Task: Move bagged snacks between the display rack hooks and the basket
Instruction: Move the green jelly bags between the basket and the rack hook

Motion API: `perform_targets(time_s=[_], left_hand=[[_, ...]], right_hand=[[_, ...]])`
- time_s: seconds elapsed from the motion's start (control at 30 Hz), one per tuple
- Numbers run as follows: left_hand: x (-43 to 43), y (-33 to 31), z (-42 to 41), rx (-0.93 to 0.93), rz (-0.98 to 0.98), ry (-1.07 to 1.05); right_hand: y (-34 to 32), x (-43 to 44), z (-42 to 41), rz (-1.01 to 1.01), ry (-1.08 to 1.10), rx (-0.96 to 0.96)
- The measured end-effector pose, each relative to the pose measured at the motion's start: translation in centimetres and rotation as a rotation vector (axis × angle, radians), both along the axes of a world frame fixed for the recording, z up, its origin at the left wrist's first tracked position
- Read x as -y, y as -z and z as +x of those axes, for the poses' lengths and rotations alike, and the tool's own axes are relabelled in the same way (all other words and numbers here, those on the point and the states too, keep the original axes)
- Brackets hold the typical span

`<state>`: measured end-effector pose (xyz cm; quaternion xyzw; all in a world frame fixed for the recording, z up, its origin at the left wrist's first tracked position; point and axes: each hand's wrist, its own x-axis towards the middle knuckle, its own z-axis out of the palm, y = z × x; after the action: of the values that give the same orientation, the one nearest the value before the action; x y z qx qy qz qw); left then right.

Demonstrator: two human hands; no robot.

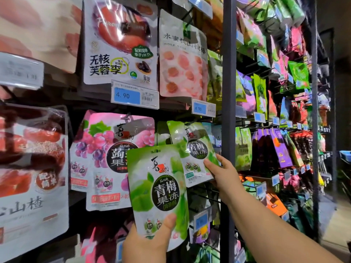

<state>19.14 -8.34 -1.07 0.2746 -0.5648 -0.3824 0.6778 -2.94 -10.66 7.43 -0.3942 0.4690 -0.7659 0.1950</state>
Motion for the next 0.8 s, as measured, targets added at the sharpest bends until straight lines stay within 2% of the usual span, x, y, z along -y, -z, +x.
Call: perform_targets(time_s=[0.17,0.43,0.5,0.67,0.8], left_hand=[[0.5,-0.5,-0.5,0.035,0.077,0.082],[-0.2,-2.6,-2.4,0.036,0.098,0.194],[-0.4,-3.2,-2.8,0.051,0.082,0.202],[-0.8,-4.8,-4.0,0.054,0.059,0.223],[-1.1,-6.4,-5.4,0.066,0.056,0.232]], right_hand=[[0.9,-1.2,1.1,0.091,0.11,-0.183],[1.3,-3.2,1.2,0.053,0.261,-0.388],[0.9,-4.2,1.8,0.038,0.22,-0.367],[0.5,-6.2,2.6,0.024,-0.136,-0.285],[0.7,-6.3,1.7,-0.045,-0.28,-0.231]])
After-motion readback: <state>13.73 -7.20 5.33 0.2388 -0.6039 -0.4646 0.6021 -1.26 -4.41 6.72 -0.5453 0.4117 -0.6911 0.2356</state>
